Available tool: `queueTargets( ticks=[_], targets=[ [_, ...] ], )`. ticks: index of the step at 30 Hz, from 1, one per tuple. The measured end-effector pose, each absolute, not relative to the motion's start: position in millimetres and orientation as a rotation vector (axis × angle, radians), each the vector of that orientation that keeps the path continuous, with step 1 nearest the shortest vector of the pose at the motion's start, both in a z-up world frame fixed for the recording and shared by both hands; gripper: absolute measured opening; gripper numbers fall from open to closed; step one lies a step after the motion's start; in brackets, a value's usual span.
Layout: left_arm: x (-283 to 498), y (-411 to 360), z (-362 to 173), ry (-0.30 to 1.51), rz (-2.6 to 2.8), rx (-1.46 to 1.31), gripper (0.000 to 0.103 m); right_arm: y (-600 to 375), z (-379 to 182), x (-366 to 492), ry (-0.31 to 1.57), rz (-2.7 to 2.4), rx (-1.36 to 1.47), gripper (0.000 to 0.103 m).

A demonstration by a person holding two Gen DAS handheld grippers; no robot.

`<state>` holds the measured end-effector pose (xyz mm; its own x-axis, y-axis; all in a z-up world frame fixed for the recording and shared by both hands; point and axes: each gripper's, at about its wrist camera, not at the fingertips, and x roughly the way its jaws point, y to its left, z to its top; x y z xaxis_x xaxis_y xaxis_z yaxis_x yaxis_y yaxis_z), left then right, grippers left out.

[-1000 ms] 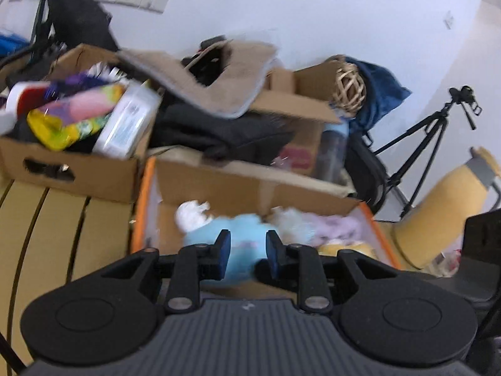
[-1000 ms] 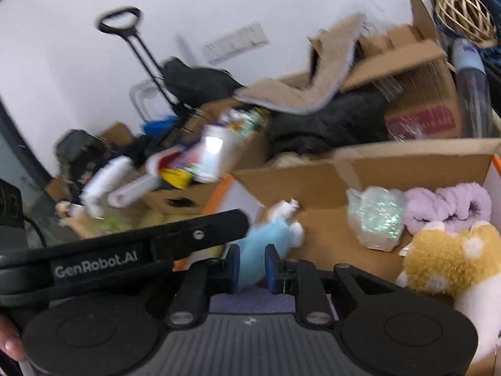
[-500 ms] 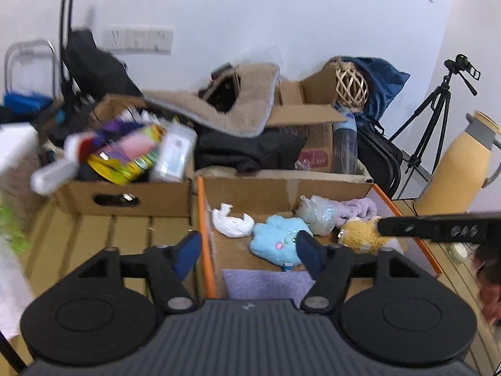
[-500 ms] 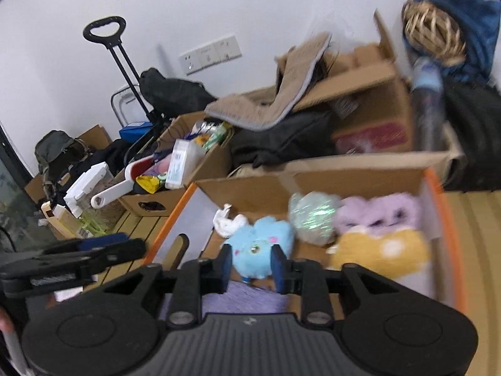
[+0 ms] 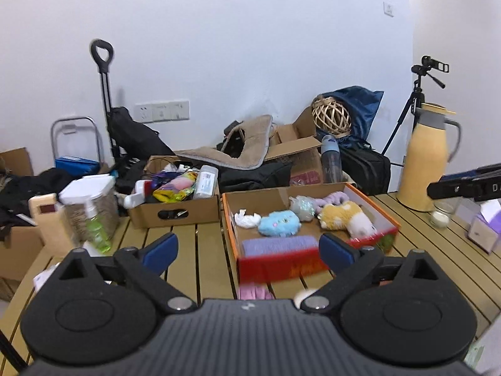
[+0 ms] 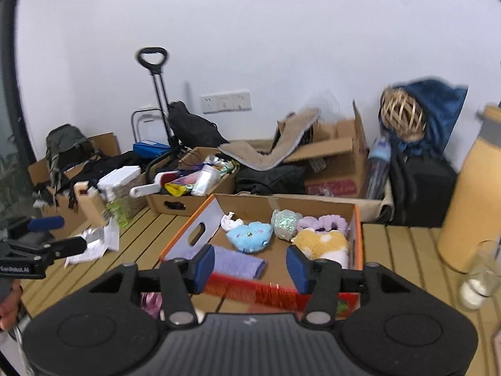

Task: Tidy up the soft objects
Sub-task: 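Withdraw both grippers from the red tray, then reach the left gripper to the white block while the right reaches the white foam cylinder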

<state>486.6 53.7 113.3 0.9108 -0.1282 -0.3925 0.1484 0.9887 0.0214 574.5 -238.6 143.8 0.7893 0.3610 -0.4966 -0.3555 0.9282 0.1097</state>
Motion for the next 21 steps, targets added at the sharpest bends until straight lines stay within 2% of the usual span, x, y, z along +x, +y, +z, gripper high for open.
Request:
queueTargets(
  ticks=[5, 9, 12, 17, 21],
  targets=[
    [401.0, 51.9, 100.7, 0.325, -0.138, 0.018, 0.103, -242.1, 139.6, 480.3, 0.422, 0.383, -0.083, 0.062],
    [336.6, 50.2, 80.0, 0.237, -0.041, 0.007, 0.103, -243.6, 126.1, 406.5, 0.303, 0.341, -0.139, 0.07],
    [301.9, 50.4, 63.9, 0.235, -0.003, -0.018, 0.103, -240.7, 110.4, 351.7, 0.211, 0.256, -0.196, 0.076],
    [257.9, 51.7, 47.7, 0.272, -0.031, -0.052, 0.103, -245.2, 79.9, 280.1, 0.233, 0.263, -0.098, 0.078],
    [251.0, 51.9, 48.7, 0.26, -0.05, -0.037, 0.103, -242.6, 65.5, 255.8, 0.278, 0.311, -0.074, 0.078]
  ],
)
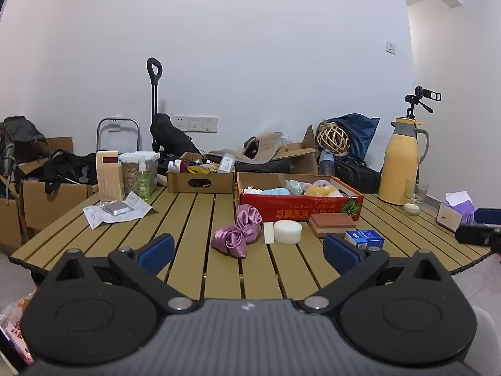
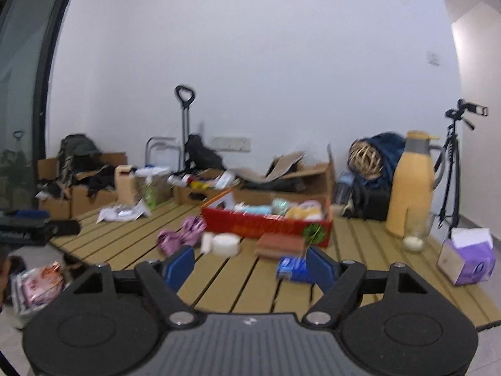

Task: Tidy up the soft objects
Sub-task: 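Reach the left gripper to the white block while the right reaches the white foam cylinder, then close the left gripper on the white block while the right closes on the foam cylinder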

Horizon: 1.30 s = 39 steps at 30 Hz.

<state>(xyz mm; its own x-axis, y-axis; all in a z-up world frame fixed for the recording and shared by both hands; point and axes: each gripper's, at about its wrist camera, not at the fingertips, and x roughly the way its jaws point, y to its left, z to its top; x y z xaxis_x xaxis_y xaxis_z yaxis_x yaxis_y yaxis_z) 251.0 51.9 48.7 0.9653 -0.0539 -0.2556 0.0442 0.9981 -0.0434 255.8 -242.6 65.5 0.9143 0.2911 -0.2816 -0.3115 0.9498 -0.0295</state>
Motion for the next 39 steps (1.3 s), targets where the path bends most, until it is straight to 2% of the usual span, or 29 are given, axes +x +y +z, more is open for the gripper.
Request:
queueTargets(
  ticks=[10, 12, 14, 18, 20, 27, 31, 32, 33, 36, 39],
  targets=[
    [278.5, 57.2, 21.8, 0.338, -0.035, -0.094, 0.103, -229.5, 45.0, 277.0, 0.334, 0.328, -0.059, 0.076],
    [290.8, 54.9, 14.5, 0.351, -0.054, -0.087, 0.1, -229.4, 37.7, 288.4, 0.357, 0.328, -0.038, 0.076],
    [309.3, 49.0, 7.7, 0.37, -0.085, -0.078, 0.08, -228.3, 28.9, 303.3, 0.382, 0.326, -0.018, 0.076],
    [370.6, 37.0, -5.5, 0.439, -0.145, -0.088, 0.059, -220.9, 14.7, 341.1, 0.437, 0.333, -0.004, 0.072],
    [406.3, 31.6, -12.8, 0.485, -0.142, -0.092, 0.046, -215.0, 11.2, 360.9, 0.454, 0.344, -0.015, 0.071],
    [529.0, 11.7, -31.0, 0.569, -0.127, -0.121, 0.046, -205.9, 1.1, 417.4, 0.497, 0.366, -0.023, 0.07],
    [565.9, 12.9, -38.8, 0.582, -0.129, -0.153, 0.045, -202.7, -2.5, 446.4, 0.519, 0.383, -0.036, 0.07],
    [571.0, 16.2, -40.9, 0.591, -0.151, -0.174, 0.035, -201.6, -1.9, 453.8, 0.519, 0.387, -0.043, 0.07],
    [574.8, 21.6, -44.4, 0.6, -0.174, -0.213, 0.03, -199.9, -1.7, 460.3, 0.519, 0.393, -0.05, 0.07],
    [577.4, 36.3, -47.9, 0.6, -0.203, -0.317, 0.02, -191.0, -3.4, 484.9, 0.526, 0.426, -0.07, 0.07],
    [573.1, 44.9, -46.6, 0.584, -0.202, -0.351, 0.018, -171.4, -8.1, 513.8, 0.542, 0.482, -0.101, 0.069]
  ],
)
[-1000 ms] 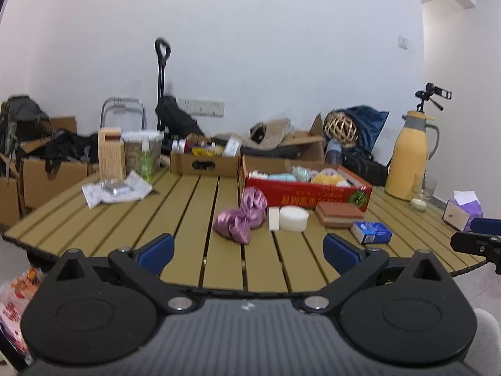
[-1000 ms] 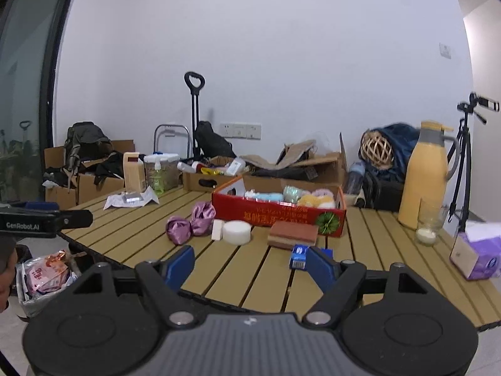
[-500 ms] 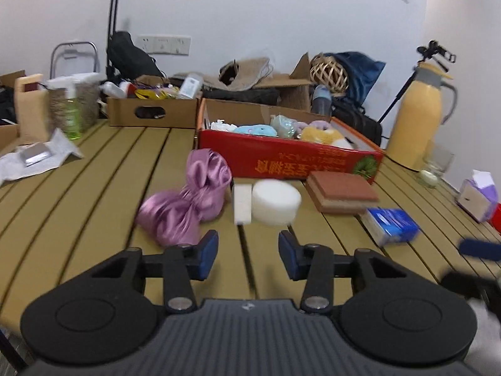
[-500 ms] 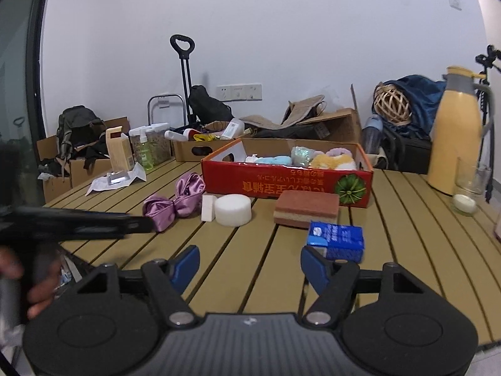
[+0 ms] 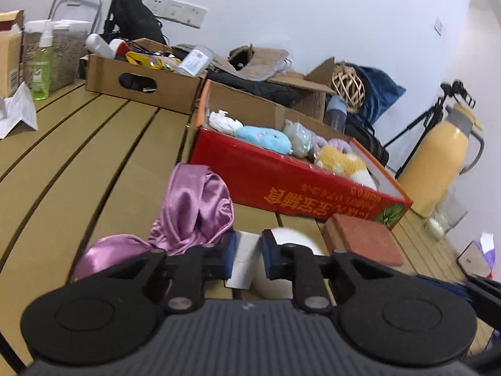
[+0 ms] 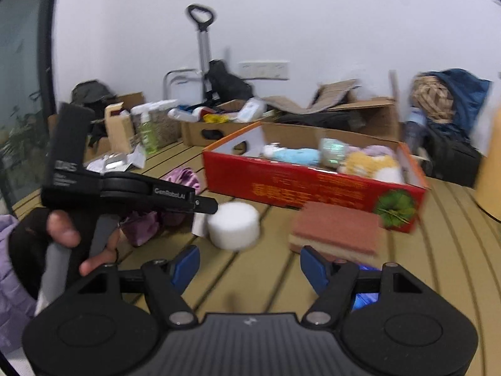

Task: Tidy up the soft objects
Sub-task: 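Close the left gripper on the white block while the right closes on the foam cylinder, then carry the white block and foam cylinder into the red tray and open both grippers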

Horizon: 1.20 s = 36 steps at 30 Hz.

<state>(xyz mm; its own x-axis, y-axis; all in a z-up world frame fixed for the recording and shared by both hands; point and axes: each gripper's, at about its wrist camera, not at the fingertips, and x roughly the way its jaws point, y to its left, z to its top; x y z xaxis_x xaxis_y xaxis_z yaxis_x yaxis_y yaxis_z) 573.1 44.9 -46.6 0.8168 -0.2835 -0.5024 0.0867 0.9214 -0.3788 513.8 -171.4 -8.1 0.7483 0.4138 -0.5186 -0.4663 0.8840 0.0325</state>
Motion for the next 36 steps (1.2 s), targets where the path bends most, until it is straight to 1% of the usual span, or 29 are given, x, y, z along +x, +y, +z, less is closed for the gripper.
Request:
queueTargets(
  ticks=[6, 9, 10, 11, 16, 22, 28, 32, 36],
  targets=[
    [572.8, 63.2, -52.6, 0.596, -0.232, -0.429, 0.017, -126.5, -26.0, 577.6, 0.586, 0.516, -0.151, 0.069],
    [571.0, 61.4, -51.8, 0.589, -0.244, -0.409, 0.017, -111.5, -38.6, 596.9, 0.614, 0.522, -0.153, 0.069],
    [570.6, 60.8, -51.6, 0.588, -0.25, -0.403, 0.017, -109.8, -42.7, 601.3, 0.627, 0.516, -0.146, 0.066],
    [570.0, 60.0, -51.2, 0.585, -0.251, -0.398, 0.016, -108.9, -46.0, 602.5, 0.639, 0.518, -0.138, 0.055],
    [560.0, 55.5, -46.0, 0.56, -0.24, -0.4, 0.016, -117.2, -45.5, 601.6, 0.639, 0.516, -0.052, 0.053],
    [495.5, 35.0, -24.0, 0.509, -0.28, -0.394, 0.016, -144.2, -19.7, 549.8, 0.585, 0.491, -0.015, 0.053],
    [421.0, 28.0, 11.8, 0.431, -0.282, -0.367, 0.016, -184.2, 17.9, 461.8, 0.489, 0.453, -0.016, 0.054],
    [394.7, 27.0, 26.4, 0.391, -0.258, -0.353, 0.016, -202.0, 35.7, 416.8, 0.437, 0.442, -0.022, 0.054],
    [390.4, 23.7, 34.1, 0.382, -0.24, -0.336, 0.016, -210.7, 41.3, 399.0, 0.419, 0.445, -0.017, 0.054]
  ],
)
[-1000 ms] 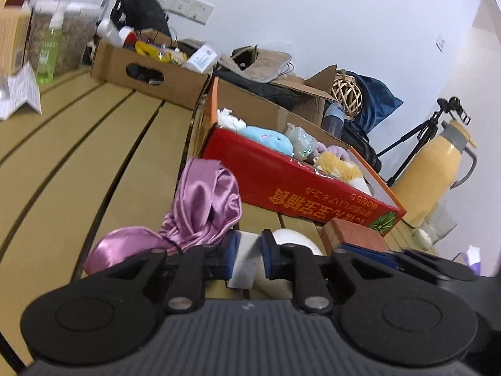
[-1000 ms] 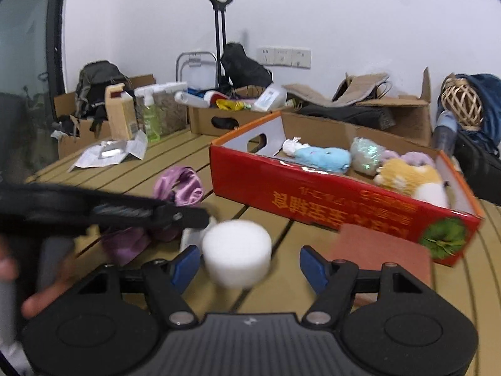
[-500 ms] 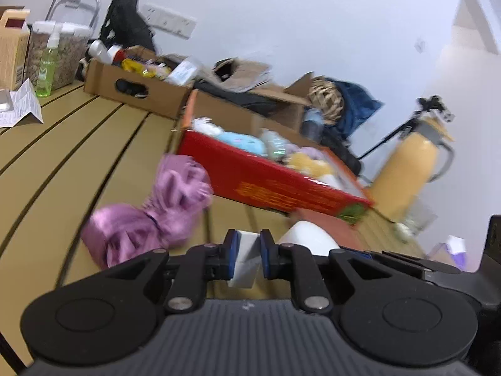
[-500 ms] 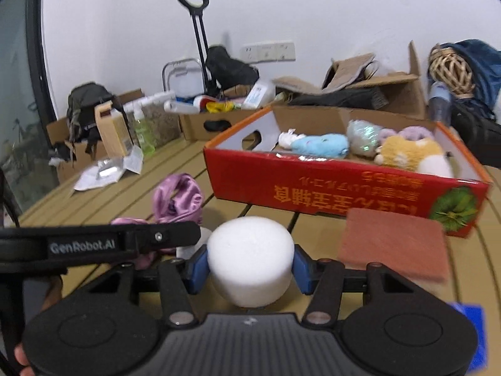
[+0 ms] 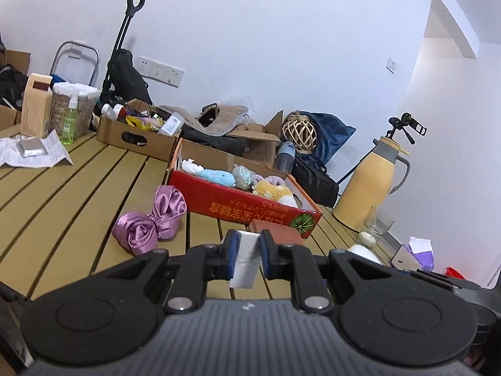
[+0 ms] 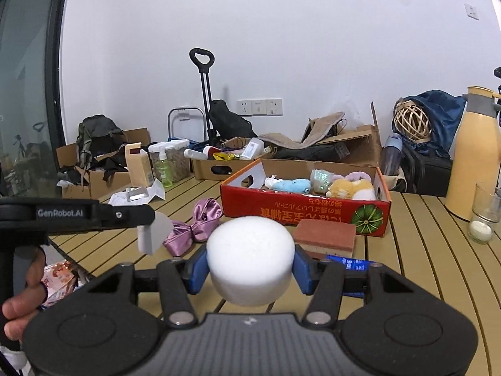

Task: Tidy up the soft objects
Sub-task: 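Carry the white block and foam cylinder into the red tray and open both grippers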

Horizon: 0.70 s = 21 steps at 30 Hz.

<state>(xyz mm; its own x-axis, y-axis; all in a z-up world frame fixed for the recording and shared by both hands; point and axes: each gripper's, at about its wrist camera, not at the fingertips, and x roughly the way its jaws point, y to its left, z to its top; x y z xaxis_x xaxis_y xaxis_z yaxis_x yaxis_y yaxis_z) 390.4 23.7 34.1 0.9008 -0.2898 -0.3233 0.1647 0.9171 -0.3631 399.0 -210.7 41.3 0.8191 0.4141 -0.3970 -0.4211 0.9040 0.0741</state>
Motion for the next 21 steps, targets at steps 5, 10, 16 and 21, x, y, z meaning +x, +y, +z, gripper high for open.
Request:
queueTargets(
  ticks=[5, 10, 16, 21],
  targets=[
    [421.5, 25.1, 52.7, 0.358, -0.228, -0.285, 0.016, -213.6, 49.1, 405.4, 0.411, 0.458, -0.034, 0.054],
    [499.6, 29.6, 68.1, 0.375, -0.234, -0.249, 0.016, -213.1, 67.7, 455.5, 0.407, 0.466, -0.08, 0.054],
    [636.1, 25.2, 63.8, 0.516, -0.22, -0.191, 0.017, -207.8, 78.5, 579.2, 0.478, 0.48, -0.087, 0.055],
    [735.3, 19.7, 43.1, 0.639, -0.174, -0.149, 0.017, -189.9, 62.8, 707.3, 0.619, 0.456, -0.073, 0.055]
  ],
)
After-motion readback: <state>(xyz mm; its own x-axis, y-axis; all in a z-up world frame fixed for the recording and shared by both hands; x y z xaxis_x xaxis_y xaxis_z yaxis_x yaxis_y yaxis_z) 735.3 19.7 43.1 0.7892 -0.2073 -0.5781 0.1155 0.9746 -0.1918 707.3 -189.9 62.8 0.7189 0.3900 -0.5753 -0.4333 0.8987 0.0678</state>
